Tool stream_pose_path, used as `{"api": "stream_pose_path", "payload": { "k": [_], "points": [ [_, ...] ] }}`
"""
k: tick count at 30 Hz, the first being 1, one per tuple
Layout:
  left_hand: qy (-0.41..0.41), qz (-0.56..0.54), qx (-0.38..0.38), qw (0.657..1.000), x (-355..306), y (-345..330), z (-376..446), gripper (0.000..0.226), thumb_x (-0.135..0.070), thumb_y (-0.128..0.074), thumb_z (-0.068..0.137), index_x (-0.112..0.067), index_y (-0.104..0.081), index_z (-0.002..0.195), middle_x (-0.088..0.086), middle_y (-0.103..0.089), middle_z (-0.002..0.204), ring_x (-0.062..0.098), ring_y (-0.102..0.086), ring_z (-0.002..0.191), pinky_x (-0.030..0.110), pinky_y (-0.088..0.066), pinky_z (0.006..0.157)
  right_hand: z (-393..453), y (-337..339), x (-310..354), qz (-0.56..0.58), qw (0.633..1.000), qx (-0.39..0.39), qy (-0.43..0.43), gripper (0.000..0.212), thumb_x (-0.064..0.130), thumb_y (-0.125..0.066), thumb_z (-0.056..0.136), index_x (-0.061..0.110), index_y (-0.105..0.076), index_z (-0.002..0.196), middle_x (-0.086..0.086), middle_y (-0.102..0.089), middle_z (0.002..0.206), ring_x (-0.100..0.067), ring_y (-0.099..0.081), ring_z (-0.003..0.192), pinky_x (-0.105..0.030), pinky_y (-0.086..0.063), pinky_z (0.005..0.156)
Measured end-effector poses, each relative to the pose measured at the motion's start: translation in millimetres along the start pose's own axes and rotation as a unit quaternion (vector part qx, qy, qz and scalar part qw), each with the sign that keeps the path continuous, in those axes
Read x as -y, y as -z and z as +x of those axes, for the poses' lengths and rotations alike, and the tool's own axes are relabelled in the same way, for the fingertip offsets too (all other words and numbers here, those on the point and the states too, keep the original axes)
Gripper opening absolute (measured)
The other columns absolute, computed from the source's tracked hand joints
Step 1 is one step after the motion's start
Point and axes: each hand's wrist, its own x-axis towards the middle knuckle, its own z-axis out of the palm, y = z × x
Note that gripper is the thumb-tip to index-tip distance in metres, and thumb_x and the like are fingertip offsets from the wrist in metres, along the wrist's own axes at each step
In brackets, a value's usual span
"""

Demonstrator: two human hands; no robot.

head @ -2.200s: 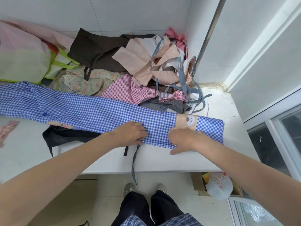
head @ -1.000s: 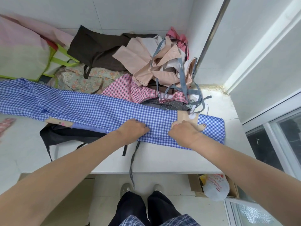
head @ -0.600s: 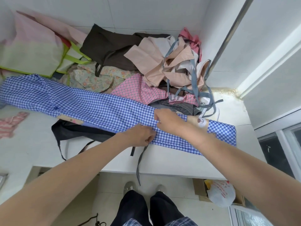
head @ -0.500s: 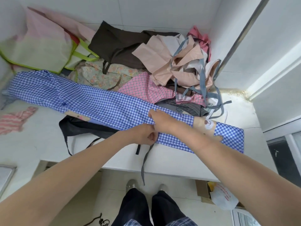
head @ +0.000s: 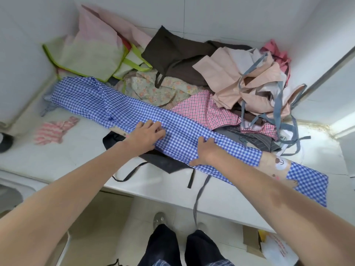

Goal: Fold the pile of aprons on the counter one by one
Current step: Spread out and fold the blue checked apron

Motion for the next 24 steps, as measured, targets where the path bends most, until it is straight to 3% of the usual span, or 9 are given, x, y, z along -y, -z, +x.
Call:
{"api": "stream_pose_path", "payload": {
  "k": [5, 9, 11, 14, 16, 18, 20, 21, 24],
  "points": [
    [0.034, 0.067, 0.033, 0.997, 25, 5, 3, 0.053, -0.023, -0.053, 0.093, -0.019, -0.027, 0.139, 0.007, -0.030, 0.138, 0.027, -0.034, 0.126, 0.040, -0.032, 0.103, 7, 5, 8, -0.051, 0.997, 0.042, -0.042, 0.108, 0.053, -0.067, 0.079, 0.007, 0.003, 0.148, -0.021, -0.019, 0.142, -0.036, -0.047, 0.120, -0.041, -0.045, 0.090],
    [0.029, 0.069, 0.040, 0.996, 55, -3, -5, 0.041, -0.020, -0.048, 0.095, -0.018, -0.039, 0.135, 0.004, -0.045, 0.133, 0.022, -0.046, 0.121, 0.036, -0.039, 0.102, 8, 16, 18, -0.115, 0.989, 0.073, -0.051, 0.107, 0.058, -0.063, 0.079, 0.004, 0.000, 0.146, -0.018, -0.028, 0.140, -0.033, -0.037, 0.127, -0.040, -0.044, 0.093],
    [-0.001, 0.031, 0.062, 0.998, 63, -12, -12, 0.030, -0.016, -0.046, 0.094, -0.016, -0.049, 0.124, 0.001, -0.054, 0.122, 0.019, -0.052, 0.113, 0.032, -0.042, 0.098, 9, 19, 18, -0.125, 0.988, 0.077, -0.052, 0.106, 0.058, -0.061, 0.080, 0.002, -0.001, 0.146, -0.016, -0.028, 0.142, -0.033, -0.034, 0.130, -0.040, -0.043, 0.095],
    [-0.017, -0.107, 0.104, 0.989, 72, -27, -22, 0.006, -0.012, -0.054, 0.087, -0.016, -0.055, 0.083, -0.002, -0.058, 0.087, 0.015, -0.054, 0.082, 0.014, -0.041, 0.068, 9, 22, 18, -0.128, 0.986, 0.091, -0.053, 0.104, 0.057, -0.062, 0.080, 0.002, -0.005, 0.147, -0.015, -0.027, 0.145, -0.034, -0.035, 0.130, -0.040, -0.042, 0.097],
    [0.036, -0.253, 0.091, 0.962, 83, -24, -23, 0.023, -0.014, -0.061, 0.085, -0.021, -0.048, 0.069, -0.007, -0.052, 0.072, 0.012, -0.050, 0.074, 0.010, -0.035, 0.061, 8, 25, 22, -0.149, 0.984, 0.092, -0.040, 0.096, 0.057, -0.058, 0.083, -0.002, -0.017, 0.146, -0.012, -0.027, 0.147, -0.034, -0.038, 0.129, -0.038, -0.041, 0.097],
    [0.076, -0.331, 0.032, 0.940, 92, -17, -20, 0.020, -0.015, -0.060, 0.087, -0.020, -0.049, 0.072, -0.010, -0.050, 0.070, 0.013, -0.051, 0.070, 0.016, -0.039, 0.063, 7, 28, 25, -0.183, 0.978, 0.095, -0.023, 0.088, 0.056, -0.054, 0.086, -0.006, -0.028, 0.143, -0.014, -0.029, 0.147, -0.033, -0.044, 0.126, -0.037, -0.040, 0.097],
    [0.094, -0.310, -0.051, 0.945, 95, -10, -15, 0.004, -0.012, -0.056, 0.089, -0.011, -0.053, 0.088, -0.004, -0.049, 0.075, 0.018, -0.052, 0.073, 0.025, -0.040, 0.067, 6, 31, 29, -0.213, 0.971, 0.107, -0.013, 0.081, 0.056, -0.053, 0.087, -0.002, -0.036, 0.141, -0.014, -0.035, 0.145, -0.030, -0.047, 0.123, -0.035, -0.040, 0.091],
    [0.095, -0.272, -0.064, 0.955, 95, -8, -12, 0.010, -0.010, -0.054, 0.089, -0.009, -0.051, 0.099, 0.000, -0.048, 0.084, 0.020, -0.051, 0.077, 0.028, -0.039, 0.070, 6, 31, 32, -0.230, 0.966, 0.114, -0.006, 0.076, 0.056, -0.054, 0.086, 0.003, -0.043, 0.138, -0.012, -0.039, 0.143, -0.028, -0.048, 0.121, -0.034, -0.041, 0.085],
    [0.100, -0.159, 0.039, 0.981, 91, -16, -5, 0.035, -0.016, -0.055, 0.090, -0.009, -0.040, 0.120, 0.008, -0.041, 0.116, 0.025, -0.047, 0.100, 0.032, -0.037, 0.087, 9, 31, 35, -0.258, 0.958, 0.123, 0.005, 0.065, 0.056, -0.056, 0.085, 0.003, -0.057, 0.123, -0.006, -0.052, 0.126, -0.025, -0.055, 0.108, -0.033, -0.042, 0.079]
  ]
}}
